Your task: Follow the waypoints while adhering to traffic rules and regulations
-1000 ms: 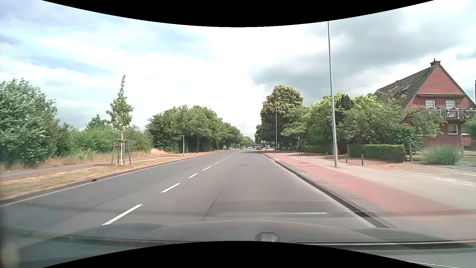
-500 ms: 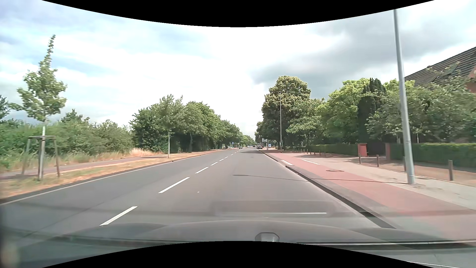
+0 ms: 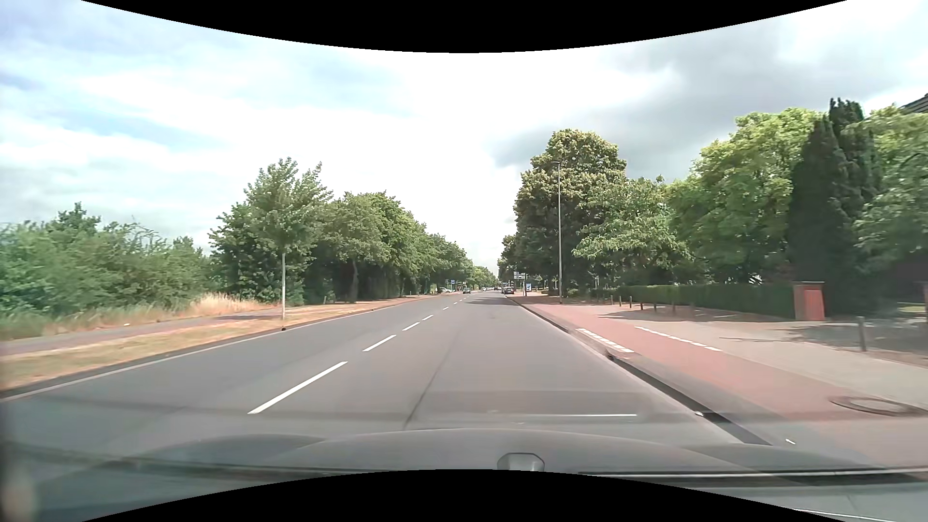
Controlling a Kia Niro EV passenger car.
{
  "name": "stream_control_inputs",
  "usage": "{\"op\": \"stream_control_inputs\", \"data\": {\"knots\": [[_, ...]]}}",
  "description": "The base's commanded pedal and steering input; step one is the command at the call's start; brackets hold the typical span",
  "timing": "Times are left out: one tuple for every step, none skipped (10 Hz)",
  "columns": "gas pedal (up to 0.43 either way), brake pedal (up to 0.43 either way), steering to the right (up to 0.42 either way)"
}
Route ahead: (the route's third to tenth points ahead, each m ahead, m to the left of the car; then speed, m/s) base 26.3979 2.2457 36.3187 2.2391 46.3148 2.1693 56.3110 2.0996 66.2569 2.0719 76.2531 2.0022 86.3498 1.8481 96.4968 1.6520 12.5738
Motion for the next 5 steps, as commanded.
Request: {"op": "stream_control_inputs", "data": {"knots": [[0.177,0.012,-0.004],[0.169,0.018,-0.003],[0.169,0.018,-0.003],[0.169,0.012,-0.003],[0.169,0.018,-0.003]]}}
